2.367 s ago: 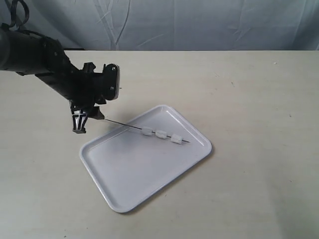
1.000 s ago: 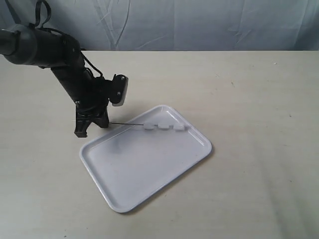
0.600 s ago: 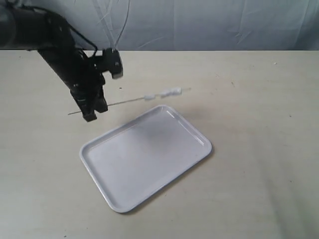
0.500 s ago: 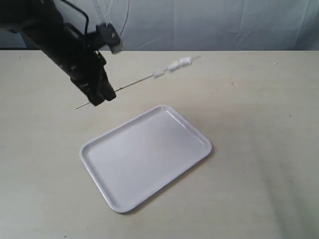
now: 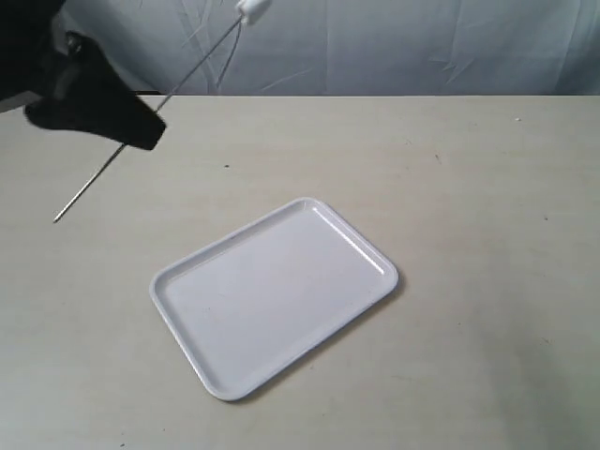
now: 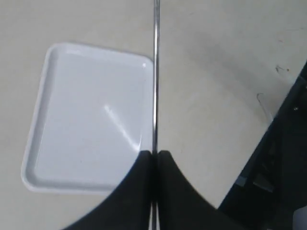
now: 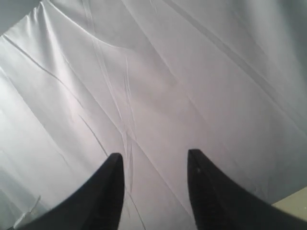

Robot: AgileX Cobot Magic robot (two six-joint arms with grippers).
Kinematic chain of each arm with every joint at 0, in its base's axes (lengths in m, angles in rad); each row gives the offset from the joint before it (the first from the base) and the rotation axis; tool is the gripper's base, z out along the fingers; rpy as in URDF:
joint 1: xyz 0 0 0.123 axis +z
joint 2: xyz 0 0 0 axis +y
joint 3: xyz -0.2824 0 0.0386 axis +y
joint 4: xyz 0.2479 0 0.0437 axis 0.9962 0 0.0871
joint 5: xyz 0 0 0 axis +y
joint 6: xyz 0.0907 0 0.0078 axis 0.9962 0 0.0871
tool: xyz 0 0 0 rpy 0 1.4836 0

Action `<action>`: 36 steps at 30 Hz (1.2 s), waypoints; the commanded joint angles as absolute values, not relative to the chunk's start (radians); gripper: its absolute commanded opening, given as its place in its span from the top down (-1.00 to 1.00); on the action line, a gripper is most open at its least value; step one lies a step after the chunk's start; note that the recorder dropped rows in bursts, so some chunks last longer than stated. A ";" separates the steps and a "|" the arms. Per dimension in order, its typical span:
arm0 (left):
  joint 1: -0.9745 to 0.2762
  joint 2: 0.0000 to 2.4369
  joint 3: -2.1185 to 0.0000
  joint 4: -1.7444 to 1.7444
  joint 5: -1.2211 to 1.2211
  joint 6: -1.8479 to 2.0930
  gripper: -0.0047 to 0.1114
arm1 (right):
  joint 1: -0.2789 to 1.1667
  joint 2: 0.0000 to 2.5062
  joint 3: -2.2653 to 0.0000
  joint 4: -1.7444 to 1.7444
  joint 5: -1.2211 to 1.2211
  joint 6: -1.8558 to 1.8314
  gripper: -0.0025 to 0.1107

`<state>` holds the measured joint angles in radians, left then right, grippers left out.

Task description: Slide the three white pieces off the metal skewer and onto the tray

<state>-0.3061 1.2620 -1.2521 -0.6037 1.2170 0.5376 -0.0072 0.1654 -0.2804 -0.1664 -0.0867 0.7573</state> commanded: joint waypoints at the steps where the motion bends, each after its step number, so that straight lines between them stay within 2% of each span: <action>1: -0.312 1.170 -1.125 -0.530 1.221 0.300 0.92 | 0.064 0.369 -0.409 -0.178 0.000 0.785 0.22; 9: -0.312 1.136 -0.855 -0.728 1.171 0.280 0.92 | 0.387 0.859 -0.661 -0.166 0.290 0.593 0.22; 13: -0.312 1.136 -0.707 -0.754 1.041 0.300 0.92 | 0.460 1.082 -0.735 -0.028 0.317 0.497 0.22; 17: -0.312 1.122 -0.594 -0.828 0.916 0.352 0.92 | 0.467 1.265 -0.764 0.246 0.282 0.250 0.22; 25: -0.312 1.077 -0.335 -1.308 0.729 0.777 0.92 | 0.465 1.529 -0.773 0.853 0.309 -0.352 0.22; 27: -0.312 1.077 -0.252 -1.426 0.697 0.894 0.92 | 0.433 1.608 -0.808 1.105 0.487 -0.654 0.22; 31: -0.312 1.077 -0.183 -1.541 0.677 1.013 0.92 | 0.380 1.712 -0.833 1.405 0.818 -0.980 0.22; 36: -0.312 1.077 -0.177 -1.651 0.680 1.093 0.92 | 0.369 1.800 -0.833 1.736 0.911 -1.232 0.22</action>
<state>-0.3061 1.0847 -0.1852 -1.5897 0.6876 1.0506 0.3783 1.7773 -0.8283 1.6200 0.8849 -1.1336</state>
